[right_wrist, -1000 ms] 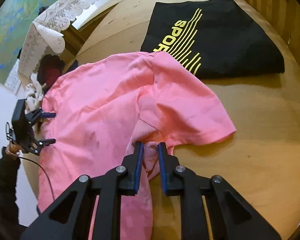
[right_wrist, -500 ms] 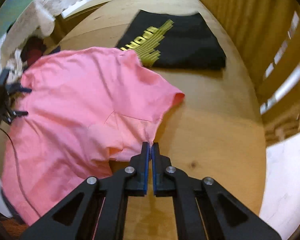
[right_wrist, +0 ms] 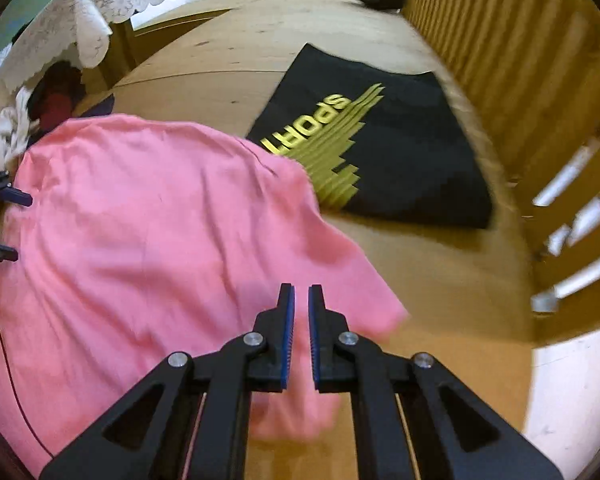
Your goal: Fold clothes
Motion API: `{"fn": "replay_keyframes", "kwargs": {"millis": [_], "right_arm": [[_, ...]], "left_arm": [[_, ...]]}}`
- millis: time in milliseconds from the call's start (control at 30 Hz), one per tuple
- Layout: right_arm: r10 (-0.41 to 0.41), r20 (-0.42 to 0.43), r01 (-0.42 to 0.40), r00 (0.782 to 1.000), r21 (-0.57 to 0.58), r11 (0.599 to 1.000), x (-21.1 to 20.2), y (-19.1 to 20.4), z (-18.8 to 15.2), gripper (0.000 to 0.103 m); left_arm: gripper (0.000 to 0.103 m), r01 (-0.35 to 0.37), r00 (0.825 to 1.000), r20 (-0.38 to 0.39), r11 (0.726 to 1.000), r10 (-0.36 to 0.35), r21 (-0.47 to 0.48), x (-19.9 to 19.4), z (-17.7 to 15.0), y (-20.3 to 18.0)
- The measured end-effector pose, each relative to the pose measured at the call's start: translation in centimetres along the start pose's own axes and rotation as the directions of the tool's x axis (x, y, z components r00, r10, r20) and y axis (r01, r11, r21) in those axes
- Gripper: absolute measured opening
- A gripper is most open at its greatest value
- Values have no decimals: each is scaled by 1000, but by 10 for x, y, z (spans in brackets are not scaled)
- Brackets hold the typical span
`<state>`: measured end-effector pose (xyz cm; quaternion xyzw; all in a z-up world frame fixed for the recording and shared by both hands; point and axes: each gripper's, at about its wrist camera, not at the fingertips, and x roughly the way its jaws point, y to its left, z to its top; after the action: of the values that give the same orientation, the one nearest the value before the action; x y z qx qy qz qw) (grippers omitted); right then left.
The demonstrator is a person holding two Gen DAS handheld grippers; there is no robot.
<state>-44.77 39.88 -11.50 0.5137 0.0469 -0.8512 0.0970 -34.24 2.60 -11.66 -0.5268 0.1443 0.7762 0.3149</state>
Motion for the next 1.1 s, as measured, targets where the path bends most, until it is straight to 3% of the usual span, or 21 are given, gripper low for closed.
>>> {"fn": "replay_keyframes", "kwargs": {"millis": [100, 200, 333, 433, 567, 633, 733, 867, 967, 1100], "right_arm": [[24, -63, -25, 998, -19, 1000, 27, 9, 14, 7], [-23, -43, 21, 999, -47, 999, 37, 11, 30, 7], [-144, 3, 144, 990, -64, 987, 48, 7, 49, 7], [-130, -2, 130, 991, -14, 991, 33, 6, 47, 8], [-53, 46, 56, 998, -61, 997, -30, 32, 6, 9], [23, 12, -22, 1000, -98, 995, -51, 50, -26, 18], [93, -82, -105, 992, -155, 982, -65, 78, -85, 20], [83, -145, -111, 986, -203, 973, -69, 102, -138, 20], [48, -166, -85, 985, -223, 971, -67, 114, -158, 20], [7, -159, -45, 987, -233, 971, -72, 122, -171, 22]], "left_arm": [[86, -7, 1000, -3, 998, 7, -70, 18, 11, 21], [87, -10, 1000, 28, 997, 12, -77, 21, 4, 25], [86, -111, 993, 33, 991, 114, -70, 33, 8, 27], [85, -144, 989, 37, 987, 146, -66, 21, 7, 17], [85, -155, 984, 83, 988, 156, -23, -29, -28, -14], [86, -86, 993, 86, 996, 86, -7, -56, -61, -40], [86, -1, 999, 44, 1000, 0, 7, -66, -104, -81], [86, 109, 993, -43, 994, -108, 16, -70, -171, -133], [86, 111, 988, -111, 993, -107, 26, -57, -203, -157], [89, 74, 995, -72, 997, -72, 37, -57, -217, -169]]}}
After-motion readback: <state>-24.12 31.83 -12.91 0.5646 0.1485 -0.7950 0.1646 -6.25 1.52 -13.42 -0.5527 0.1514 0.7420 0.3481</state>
